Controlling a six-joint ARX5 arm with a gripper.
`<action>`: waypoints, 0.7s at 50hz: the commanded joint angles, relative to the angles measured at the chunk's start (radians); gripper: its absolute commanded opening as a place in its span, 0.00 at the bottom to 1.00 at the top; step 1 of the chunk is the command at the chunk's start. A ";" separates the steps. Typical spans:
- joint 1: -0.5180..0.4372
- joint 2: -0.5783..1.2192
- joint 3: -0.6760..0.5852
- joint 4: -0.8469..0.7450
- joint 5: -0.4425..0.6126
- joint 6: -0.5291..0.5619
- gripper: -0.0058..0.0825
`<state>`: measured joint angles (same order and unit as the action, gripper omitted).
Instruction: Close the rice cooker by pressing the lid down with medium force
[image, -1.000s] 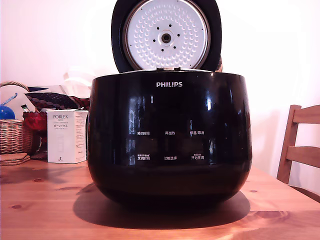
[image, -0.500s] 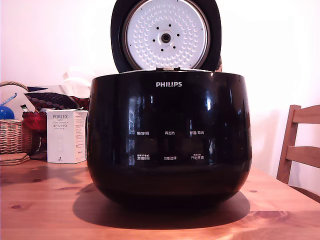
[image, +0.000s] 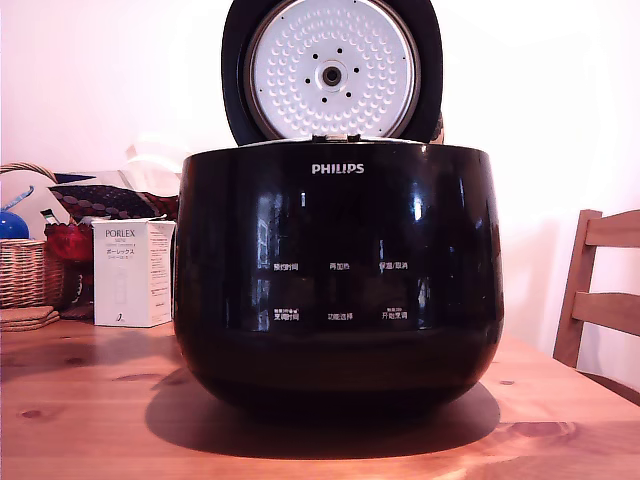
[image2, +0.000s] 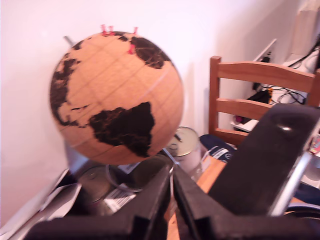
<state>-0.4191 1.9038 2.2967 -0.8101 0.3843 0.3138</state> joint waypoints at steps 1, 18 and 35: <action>-0.003 0.022 0.011 0.003 0.001 0.001 0.04; -0.003 0.023 0.011 -0.032 0.000 0.003 0.04; -0.006 0.023 0.011 -0.103 0.001 0.015 0.04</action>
<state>-0.4183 1.9076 2.3054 -0.8883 0.3832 0.3180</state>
